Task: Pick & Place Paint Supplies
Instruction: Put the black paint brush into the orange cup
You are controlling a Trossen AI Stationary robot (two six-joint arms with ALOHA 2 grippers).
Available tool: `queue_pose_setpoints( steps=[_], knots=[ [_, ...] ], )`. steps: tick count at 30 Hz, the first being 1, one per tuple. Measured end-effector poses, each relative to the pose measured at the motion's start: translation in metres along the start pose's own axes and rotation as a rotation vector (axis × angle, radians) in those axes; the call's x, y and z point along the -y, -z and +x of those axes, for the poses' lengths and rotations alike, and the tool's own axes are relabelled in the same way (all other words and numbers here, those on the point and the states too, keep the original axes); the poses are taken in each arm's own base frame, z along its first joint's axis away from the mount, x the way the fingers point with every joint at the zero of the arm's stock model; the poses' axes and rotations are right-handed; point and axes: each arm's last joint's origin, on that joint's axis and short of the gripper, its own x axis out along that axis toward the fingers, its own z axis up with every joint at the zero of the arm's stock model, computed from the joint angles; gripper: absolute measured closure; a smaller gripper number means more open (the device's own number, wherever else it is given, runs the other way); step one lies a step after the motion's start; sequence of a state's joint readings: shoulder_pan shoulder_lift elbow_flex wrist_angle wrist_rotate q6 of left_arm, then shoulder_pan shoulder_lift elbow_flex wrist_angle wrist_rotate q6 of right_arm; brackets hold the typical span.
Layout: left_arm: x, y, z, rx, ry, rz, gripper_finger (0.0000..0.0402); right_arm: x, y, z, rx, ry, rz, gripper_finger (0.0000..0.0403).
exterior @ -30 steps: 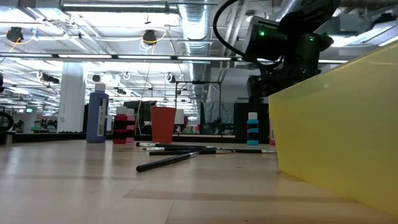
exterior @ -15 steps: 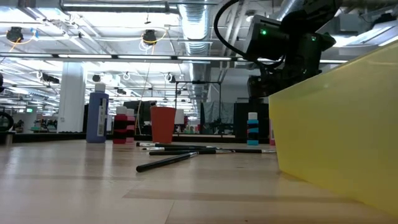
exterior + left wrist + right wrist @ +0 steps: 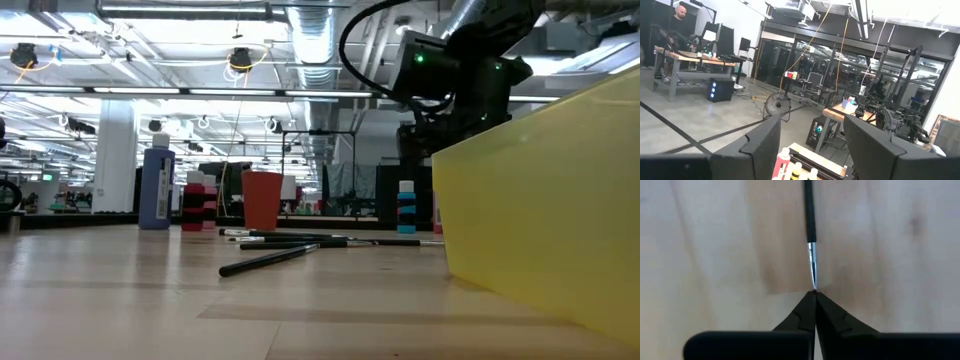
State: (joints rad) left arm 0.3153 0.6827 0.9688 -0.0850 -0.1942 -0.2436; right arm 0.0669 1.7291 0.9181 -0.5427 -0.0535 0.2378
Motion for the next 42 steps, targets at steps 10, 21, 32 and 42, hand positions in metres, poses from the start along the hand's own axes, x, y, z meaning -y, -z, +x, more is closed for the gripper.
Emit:
queue_pose_setpoints(
  steps=[10,21,32,42],
  knots=[
    [0.0,0.0,0.0,0.0,0.0,0.001,0.019,-0.008,-0.007,-0.042,-0.048,-0.128,0.049,0.0403],
    [0.0,-0.001,-0.001,0.006,0.002,-0.001,0.019,0.022,-0.055,-0.098,0.078,-0.469,0.491,0.0403],
    [0.0,-0.003,-0.001,0.023,0.006,-0.004,0.019,0.101,-0.098,-0.16,0.327,-0.794,0.97,0.0403],
    [0.001,-0.004,-0.001,0.039,0.01,-0.008,0.019,0.144,-0.096,-0.173,0.312,-0.946,1.286,0.0403]
  ],
)
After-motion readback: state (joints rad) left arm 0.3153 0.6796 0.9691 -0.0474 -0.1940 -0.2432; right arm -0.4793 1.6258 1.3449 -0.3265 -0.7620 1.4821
